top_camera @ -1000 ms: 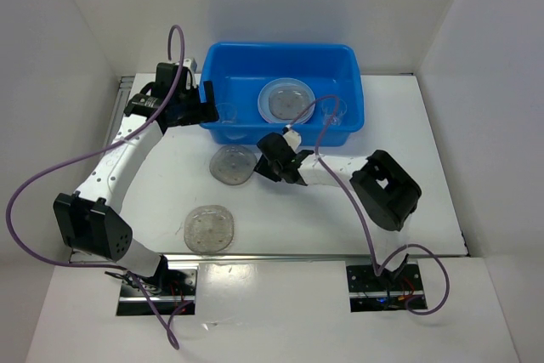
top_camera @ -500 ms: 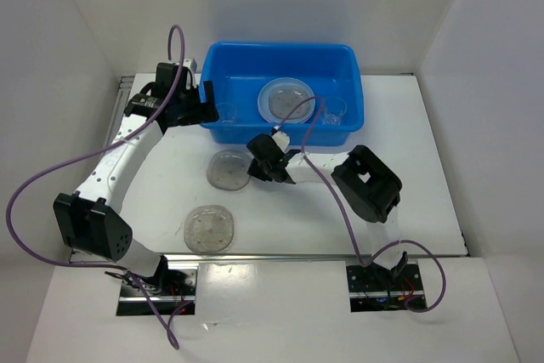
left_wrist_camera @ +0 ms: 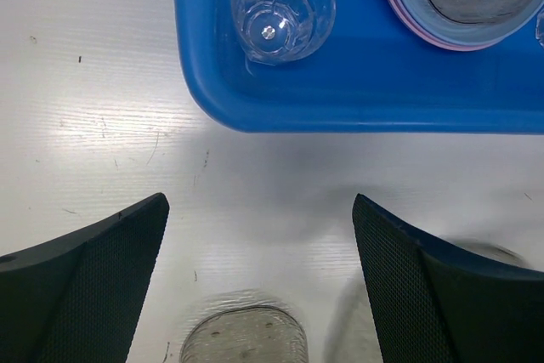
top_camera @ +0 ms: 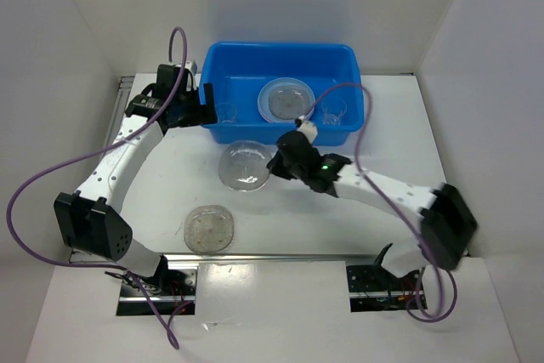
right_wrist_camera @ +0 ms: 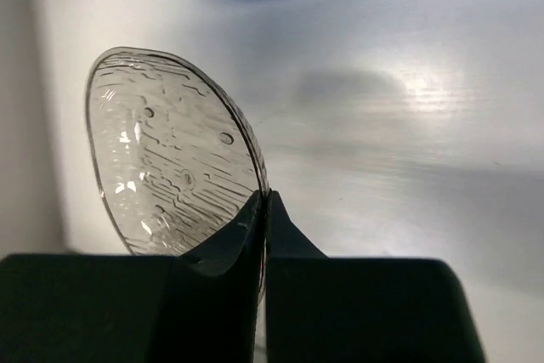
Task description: Place the mixed dishes into the plastic bin
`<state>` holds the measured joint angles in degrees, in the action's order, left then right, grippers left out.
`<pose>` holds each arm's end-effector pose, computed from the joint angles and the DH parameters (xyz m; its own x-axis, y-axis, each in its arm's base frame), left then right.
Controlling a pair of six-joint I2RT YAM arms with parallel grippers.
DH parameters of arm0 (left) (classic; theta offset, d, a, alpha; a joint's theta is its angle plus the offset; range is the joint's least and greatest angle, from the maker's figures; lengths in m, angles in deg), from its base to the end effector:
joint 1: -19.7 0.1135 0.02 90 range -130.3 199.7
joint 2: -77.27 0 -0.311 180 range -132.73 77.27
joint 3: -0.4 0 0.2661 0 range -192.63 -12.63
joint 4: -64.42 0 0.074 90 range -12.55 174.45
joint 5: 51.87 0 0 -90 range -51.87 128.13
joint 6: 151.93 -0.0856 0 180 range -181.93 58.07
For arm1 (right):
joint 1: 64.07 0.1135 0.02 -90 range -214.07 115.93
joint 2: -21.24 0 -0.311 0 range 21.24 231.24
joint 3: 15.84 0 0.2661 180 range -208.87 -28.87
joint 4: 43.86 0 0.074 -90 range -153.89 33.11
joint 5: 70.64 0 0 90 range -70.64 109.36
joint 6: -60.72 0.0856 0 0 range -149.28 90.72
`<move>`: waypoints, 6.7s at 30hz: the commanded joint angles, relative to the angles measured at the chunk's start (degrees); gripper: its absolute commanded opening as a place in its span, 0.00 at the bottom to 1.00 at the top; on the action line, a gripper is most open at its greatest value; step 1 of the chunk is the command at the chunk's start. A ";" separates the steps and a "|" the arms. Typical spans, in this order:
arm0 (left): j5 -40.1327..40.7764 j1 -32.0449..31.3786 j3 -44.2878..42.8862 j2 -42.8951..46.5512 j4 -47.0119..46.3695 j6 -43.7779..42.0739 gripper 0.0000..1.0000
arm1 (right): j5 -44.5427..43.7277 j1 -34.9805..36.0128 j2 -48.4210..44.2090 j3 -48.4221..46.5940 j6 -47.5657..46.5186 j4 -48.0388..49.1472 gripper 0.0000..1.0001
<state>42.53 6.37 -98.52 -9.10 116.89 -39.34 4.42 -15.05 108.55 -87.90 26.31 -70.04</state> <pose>0.3735 -0.0817 0.3794 -0.6428 -0.2413 -0.7270 -0.0805 0.9651 -0.2492 0.2656 0.2721 0.2505 -0.7424 0.3608 -0.5644 0.0174 0.8527 0.5222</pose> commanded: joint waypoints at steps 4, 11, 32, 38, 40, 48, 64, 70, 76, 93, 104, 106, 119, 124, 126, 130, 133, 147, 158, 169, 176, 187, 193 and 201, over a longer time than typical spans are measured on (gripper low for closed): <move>7.16 -0.13 -1.47 1.47 -0.07 -0.01 0.96 | -7.12 -2.93 -18.58 -5.55 -4.96 -8.83 0.01; 12.41 -0.13 -5.17 1.99 1.34 1.05 0.96 | -7.38 -19.56 -8.84 -15.14 -9.44 -2.68 0.01; 9.75 -0.13 -0.60 4.81 -0.77 -0.52 0.97 | -5.63 -29.85 37.14 -52.41 -9.89 -6.71 0.01; 9.75 -0.13 -0.07 5.33 -0.77 -0.53 0.97 | -5.01 -29.85 39.08 -54.18 -10.59 -9.43 0.33; 9.22 -0.13 -0.07 5.33 -0.77 -0.53 0.97 | -5.89 -29.85 36.73 -52.60 -10.59 -8.92 0.39; 4.47 -0.65 3.17 7.53 2.65 -0.53 0.95 | -8.00 -29.85 20.03 -40.86 -15.33 -4.35 0.46; 0.89 -13.92 13.37 0.05 20.06 4.83 0.84 | -11.34 -32.84 -9.87 -20.96 -20.52 -3.20 0.48; -4.49 -16.55 20.05 1.37 16.11 11.93 0.84 | -11.34 -35.39 -14.27 -16.83 -21.58 -3.20 0.48; -13.44 -17.08 27.95 1.99 6.72 14.32 0.78 | -9.06 -35.39 -15.50 -14.37 -21.58 -3.20 0.50; 4.47 -30.80 29.72 -4.25 6.44 28.03 0.46 | -8.53 -35.39 -18.66 -10.76 -20.52 -4.26 0.51; 10.09 -35.02 33.06 -9.77 6.52 36.73 0.28 | -8.00 -35.39 -21.48 -7.86 -20.00 -4.78 0.51; 11.15 -35.54 33.06 -10.31 6.53 38.31 0.25 | -8.00 -35.39 -22.00 -7.33 -20.00 -4.78 0.51; 19.04 -35.55 26.58 -6.01 16.79 41.75 0.00 | -6.42 -35.39 -23.06 -3.38 -19.47 -3.65 0.51; 25.82 -35.55 11.12 -4.60 26.19 37.01 0.00 | -5.89 -35.39 -24.29 -2.15 -18.42 -3.11 0.51; 26.61 -35.55 3.93 -6.00 27.44 32.97 0.00 | -5.36 -35.39 -24.91 -2.15 -18.42 -3.11 0.51; 33.37 -37.30 -8.64 -10.22 35.00 28.50 0.00 | -5.36 -35.39 -25.43 -2.15 -18.42 -3.11 0.51; 34.26 -37.30 -16.39 -10.75 35.00 25.42 0.00 | -5.36 -35.39 -25.96 -2.76 -18.42 -3.11 0.51; 35.76 -35.11 -56.49 -37.28 10.32 -5.35 0.00 | -5.02 -35.39 -25.96 -6.10 -18.42 -3.64 0.51; 27.35 -23.60 -65.81 -51.96 -4.54 -5.90 0.00 | -0.53 -35.39 -24.64 -4.26 -16.14 -5.31 0.51; 10.90 -21.75 -67.13 -60.15 -10.17 -5.27 0.00 | 1.32 -35.39 -19.37 -4.26 -16.65 -4.78 0.50; 4.91 -21.75 -67.13 -61.73 -11.23 -3.96 0.03 | 1.32 -35.39 -18.84 -3.64 -16.66 -4.26 0.50; 1.93 -21.75 -76.09 -58.40 -8.16 -2.82 0.99 | 1.84 -34.86 -19.36 -3.72 -17.18 -4.26 0.50; 6.65 -21.75 -61.77 -42.60 -4.81 -0.01 0.99 | 2.46 -34.86 -25.16 -6.45 -22.54 -6.27 0.51; 25.81 -21.75 -3.90 0.21 -25.03 4.56 0.99 | 1.84 -34.86 -35.09 -3.47 -24.48 -13.04 0.56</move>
<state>58.47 -15.64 -112.81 -18.87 100.37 -38.18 6.69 -50.07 76.35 -91.24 3.82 -79.31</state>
